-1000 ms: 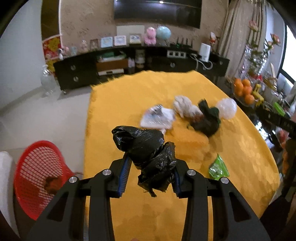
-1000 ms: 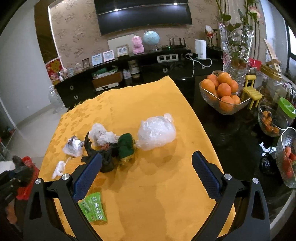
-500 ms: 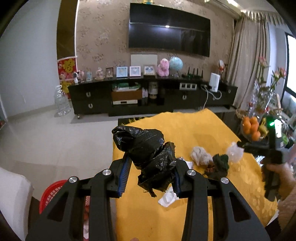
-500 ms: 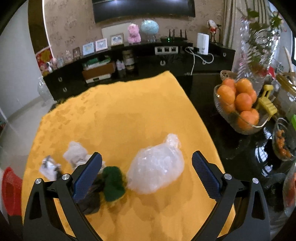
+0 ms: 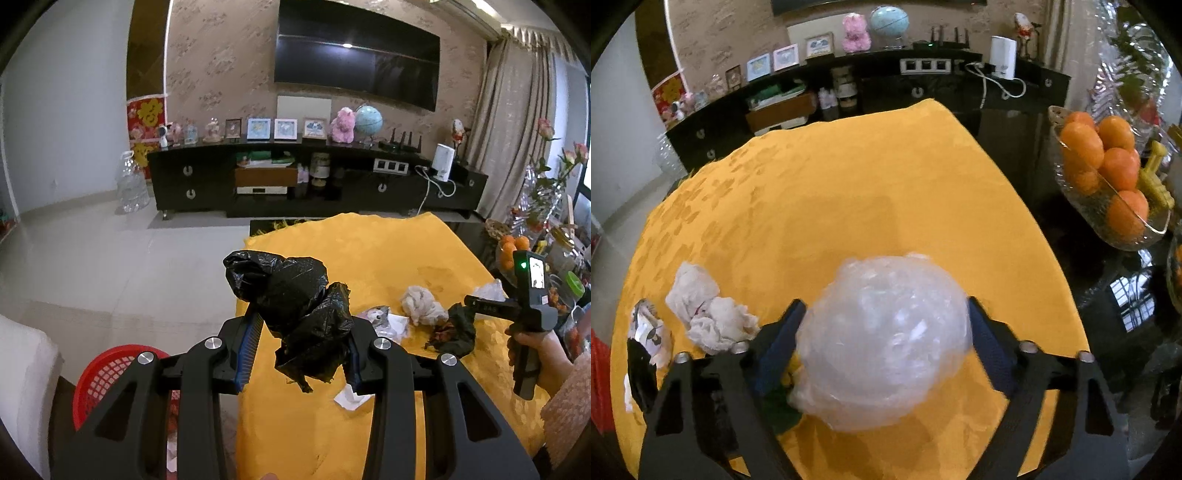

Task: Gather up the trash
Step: 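Hold the black bag up with the left tool while the right tool grasps the clear plastic bag, then carry both bags over the red wastebasket and open both tools to drop them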

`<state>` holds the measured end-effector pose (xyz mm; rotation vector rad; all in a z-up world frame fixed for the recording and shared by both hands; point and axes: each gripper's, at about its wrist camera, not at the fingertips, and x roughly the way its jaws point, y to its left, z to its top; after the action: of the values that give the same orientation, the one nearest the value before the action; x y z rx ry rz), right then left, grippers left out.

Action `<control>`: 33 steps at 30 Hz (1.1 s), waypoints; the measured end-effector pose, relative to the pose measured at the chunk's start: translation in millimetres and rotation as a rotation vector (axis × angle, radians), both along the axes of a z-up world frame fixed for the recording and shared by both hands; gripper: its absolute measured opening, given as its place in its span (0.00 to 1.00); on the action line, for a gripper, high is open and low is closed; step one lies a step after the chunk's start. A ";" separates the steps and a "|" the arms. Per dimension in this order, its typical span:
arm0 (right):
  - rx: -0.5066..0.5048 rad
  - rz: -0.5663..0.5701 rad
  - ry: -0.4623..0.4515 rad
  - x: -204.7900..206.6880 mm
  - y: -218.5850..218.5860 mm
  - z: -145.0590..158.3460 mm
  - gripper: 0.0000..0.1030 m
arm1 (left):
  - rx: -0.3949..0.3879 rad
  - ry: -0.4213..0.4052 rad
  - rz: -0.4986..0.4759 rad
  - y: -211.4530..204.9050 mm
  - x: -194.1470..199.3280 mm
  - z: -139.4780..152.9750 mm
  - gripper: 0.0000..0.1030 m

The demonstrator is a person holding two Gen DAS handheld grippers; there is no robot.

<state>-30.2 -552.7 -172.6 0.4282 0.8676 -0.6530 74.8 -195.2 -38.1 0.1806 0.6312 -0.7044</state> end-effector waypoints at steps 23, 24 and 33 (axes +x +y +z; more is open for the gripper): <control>-0.111 0.048 -0.190 -13.4 42.1 85.6 0.57 | -0.003 -0.048 0.083 23.5 2.9 12.8 0.36; -0.115 0.060 -0.201 -12.7 47.6 90.8 0.57 | -0.005 -0.049 0.087 25.4 3.3 14.4 0.36; -0.129 0.180 -0.254 0.1 99.8 120.3 0.57 | -0.019 -0.068 0.147 53.3 2.5 26.9 0.36</control>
<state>-30.1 -452.9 -52.3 0.3048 0.6102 -0.4730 77.3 -141.9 -11.2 0.1387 0.5664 -0.5596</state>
